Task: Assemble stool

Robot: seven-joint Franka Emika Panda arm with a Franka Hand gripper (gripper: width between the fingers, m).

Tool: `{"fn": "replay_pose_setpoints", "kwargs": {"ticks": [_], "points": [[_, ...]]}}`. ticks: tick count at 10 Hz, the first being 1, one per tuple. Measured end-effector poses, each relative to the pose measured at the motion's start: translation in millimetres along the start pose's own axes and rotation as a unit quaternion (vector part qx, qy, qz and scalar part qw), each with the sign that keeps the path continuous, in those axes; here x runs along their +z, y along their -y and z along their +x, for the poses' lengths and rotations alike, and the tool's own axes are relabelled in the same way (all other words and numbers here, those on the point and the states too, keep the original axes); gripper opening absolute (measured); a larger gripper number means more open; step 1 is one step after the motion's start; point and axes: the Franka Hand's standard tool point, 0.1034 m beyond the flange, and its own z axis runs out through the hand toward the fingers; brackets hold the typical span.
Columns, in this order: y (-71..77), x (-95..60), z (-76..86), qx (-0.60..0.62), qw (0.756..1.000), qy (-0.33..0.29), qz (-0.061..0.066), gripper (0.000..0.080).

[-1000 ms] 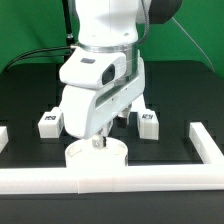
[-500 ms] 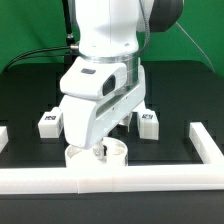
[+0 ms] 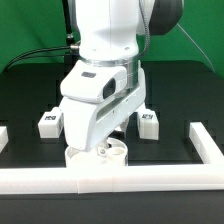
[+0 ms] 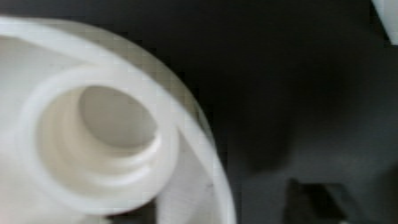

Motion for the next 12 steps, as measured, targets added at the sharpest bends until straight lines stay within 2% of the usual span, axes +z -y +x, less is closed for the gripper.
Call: {"fn": "replay_pose_setpoints", "kwargs": {"ticks": [1,2,8,10,12], "points": [[0.1,0.2,0.0,0.000,1.000,0.000,0.000,0.0181],[0.2,0.4,-0.1,0.000,1.000,0.000,0.000,0.0048],[0.5,0.0,0.6,0.002,1.000,0.000,0.000,0.0029],[9.8,0.4,17.4,0.007,1.000,0.004,0.007,0.0029],[21.2,0.1,41.1,0.029,1.000,0.005,0.010,0.0029]]}}
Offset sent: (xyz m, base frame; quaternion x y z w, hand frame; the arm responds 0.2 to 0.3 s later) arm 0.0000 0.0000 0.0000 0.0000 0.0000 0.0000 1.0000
